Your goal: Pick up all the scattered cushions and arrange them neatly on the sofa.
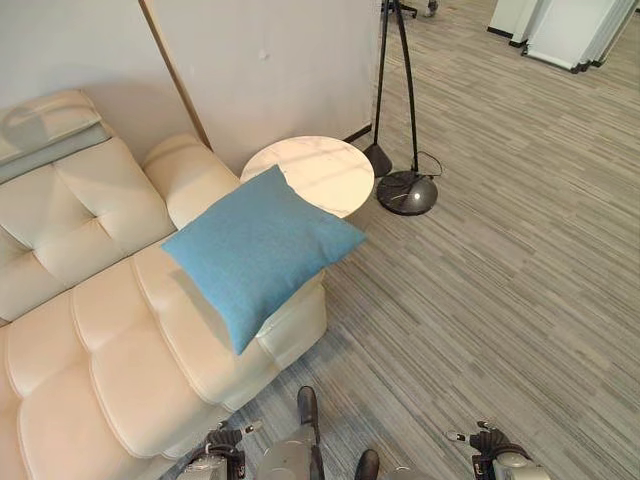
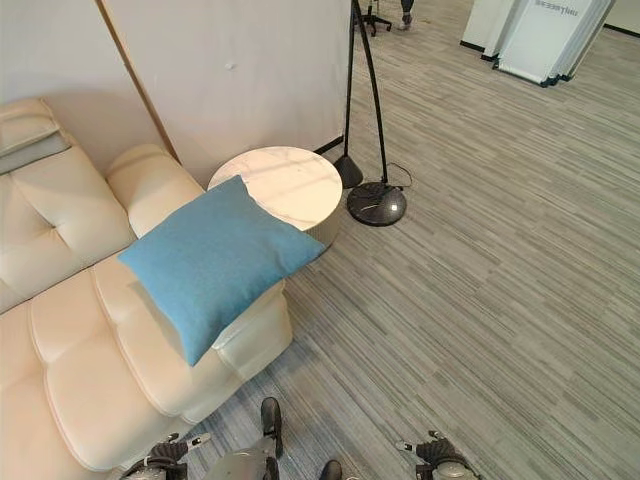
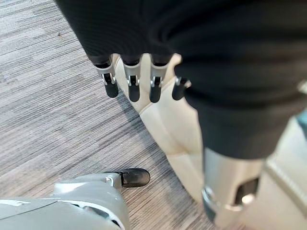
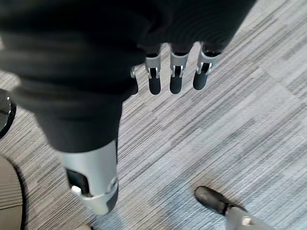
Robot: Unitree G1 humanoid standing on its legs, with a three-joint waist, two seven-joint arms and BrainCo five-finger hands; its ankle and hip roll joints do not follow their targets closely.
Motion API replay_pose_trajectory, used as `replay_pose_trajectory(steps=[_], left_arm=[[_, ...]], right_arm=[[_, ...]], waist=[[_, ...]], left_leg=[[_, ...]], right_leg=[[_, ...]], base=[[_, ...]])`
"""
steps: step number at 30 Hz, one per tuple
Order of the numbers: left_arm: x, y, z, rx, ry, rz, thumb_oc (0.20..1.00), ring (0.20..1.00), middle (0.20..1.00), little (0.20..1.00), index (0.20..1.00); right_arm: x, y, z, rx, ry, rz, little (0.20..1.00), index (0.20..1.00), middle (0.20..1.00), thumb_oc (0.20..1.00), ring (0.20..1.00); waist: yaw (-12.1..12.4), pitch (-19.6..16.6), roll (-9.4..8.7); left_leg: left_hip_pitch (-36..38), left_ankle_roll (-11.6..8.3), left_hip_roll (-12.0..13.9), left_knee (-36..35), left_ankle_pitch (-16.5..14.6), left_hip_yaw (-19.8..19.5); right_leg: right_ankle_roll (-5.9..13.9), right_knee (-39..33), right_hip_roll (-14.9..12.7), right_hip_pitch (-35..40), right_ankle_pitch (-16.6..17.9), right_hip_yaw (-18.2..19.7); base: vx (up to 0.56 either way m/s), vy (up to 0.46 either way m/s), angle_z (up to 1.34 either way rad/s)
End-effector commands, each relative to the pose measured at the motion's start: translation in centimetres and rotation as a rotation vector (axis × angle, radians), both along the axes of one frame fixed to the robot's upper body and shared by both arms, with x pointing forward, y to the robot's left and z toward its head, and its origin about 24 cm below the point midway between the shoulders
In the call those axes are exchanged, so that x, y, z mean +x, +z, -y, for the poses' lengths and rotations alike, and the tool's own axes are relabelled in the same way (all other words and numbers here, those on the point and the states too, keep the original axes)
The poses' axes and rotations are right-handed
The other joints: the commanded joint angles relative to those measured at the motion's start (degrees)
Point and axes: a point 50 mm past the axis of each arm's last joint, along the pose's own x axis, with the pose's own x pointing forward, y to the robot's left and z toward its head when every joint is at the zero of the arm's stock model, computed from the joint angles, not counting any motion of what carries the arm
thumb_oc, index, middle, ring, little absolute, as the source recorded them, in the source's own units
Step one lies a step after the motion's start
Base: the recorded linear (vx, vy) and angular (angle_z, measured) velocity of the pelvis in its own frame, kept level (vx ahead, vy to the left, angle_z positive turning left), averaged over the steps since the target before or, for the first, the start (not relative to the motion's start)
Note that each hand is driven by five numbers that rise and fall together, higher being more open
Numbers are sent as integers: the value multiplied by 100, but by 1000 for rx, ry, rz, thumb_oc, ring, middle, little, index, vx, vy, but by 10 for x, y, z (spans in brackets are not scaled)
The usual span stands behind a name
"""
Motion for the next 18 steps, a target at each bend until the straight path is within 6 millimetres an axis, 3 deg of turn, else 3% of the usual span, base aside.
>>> replay_pose_trajectory(steps=[1,4,5,6,7,9,10,11,13,14,15,16,17,18], left_arm=[[-1,4,-11,33,9,10,1000,1000,1000,1000,1000],[-9,1,-14,33,30,-23,1000,1000,1000,1000,1000],[-10,2,-19,46,53,-25,1000,1000,1000,1000,1000],[-10,2,-19,46,53,-25,1000,1000,1000,1000,1000],[-10,2,-20,50,58,-25,1000,1000,1000,1000,1000],[-6,3,-21,57,53,-20,1000,1000,1000,1000,1000],[-4,4,-22,62,56,-15,1000,1000,1000,1000,1000],[1,5,-20,60,52,0,1000,1000,1000,1000,1000],[6,6,-17,54,39,12,1000,1000,1000,1000,1000],[11,7,-14,53,15,22,1000,1000,1000,1000,1000],[11,7,-14,53,15,22,1000,1000,1000,1000,1000],[14,8,-12,53,-16,26,1000,1000,1000,1000,1000],[15,8,-12,53,-16,27,1000,1000,1000,1000,1000],[16,7,-8,50,-42,23,1000,1000,1000,1000,1000]], right_arm=[[1,4,8,-51,52,6,1000,1000,1000,1000,1000],[3,3,1,-33,60,7,1000,1000,1000,1000,1000],[7,2,-11,5,80,26,1000,1000,1000,1000,1000],[8,2,-11,5,80,26,1000,1000,1000,1000,1000],[11,3,-14,10,89,37,1000,1000,1000,1000,1000],[16,4,-17,13,94,53,1000,1000,1000,1000,1000],[16,4,-17,13,92,52,1000,1000,1000,1000,1000],[17,5,-16,11,83,56,1000,1000,1000,1000,1000],[18,5,-16,11,74,59,1000,1000,1000,1000,1000],[13,3,-16,12,58,43,1000,1000,1000,1000,1000],[13,3,-16,12,57,44,1000,1000,1000,1000,1000],[2,-2,-11,2,31,-3,1000,1000,1000,1000,1000],[2,-2,-11,2,31,-2,1000,1000,1000,1000,1000],[-22,-11,-5,-3,-26,-85,1000,1000,1000,1000,1000]], waist=[[38,-393,-18],[104,-539,-156],[129,-511,-262],[134,-516,-268],[114,-468,-296],[81,-395,-256],[91,-354,-222],[78,-291,-125],[41,-236,-50],[-31,-199,-53],[-25,-205,-49],[-114,-200,-82],[-107,-210,-80],[-179,-261,-146]], left_leg=[[122,-6,-136,-10,254,-123],[358,149,-255,-10,100,-102],[679,390,-339,-10,-226,-58],[672,395,-347,-10,-228,-51],[786,475,-406,-10,-314,-44],[950,530,-391,-10,-430,-49],[1028,534,-377,-10,-478,-60],[1100,498,-307,-10,-492,-137],[1073,510,-246,-10,-437,-246],[1100,493,-254,-10,-430,-435],[1092,492,-248,-10,-428,-429],[1083,484,-265,-10,-409,-638],[1070,483,-261,-10,-405,-631],[1081,477,-295,-10,-378,-861]], right_leg=[[347,352,-82,190,-617,550],[490,969,-311,146,-732,507],[817,2547,-713,-473,-396,452],[823,2576,-726,-494,-409,461],[940,3072,-865,-641,-53,493],[896,3497,-1008,-1043,76,530],[857,3495,-1048,-1171,-1,526],[741,2935,-960,-1277,-245,532],[640,2395,-743,-1422,-262,801],[687,1614,-454,-1491,-119,1610],[685,1600,-447,-1495,-105,1615],[686,1266,-292,-1552,46,2307],[684,1258,-287,-1565,58,2314],[664,1060,-234,-1427,73,2543]], base=[[386,163,9],[426,245,7],[375,293,4],[332,307,7],[118,135,38],[142,156,64],[156,96,55],[92,30,50],[81,-47,41],[88,-62,46],[99,-118,68],[40,-72,65],[110,-186,85],[67,-116,80]])
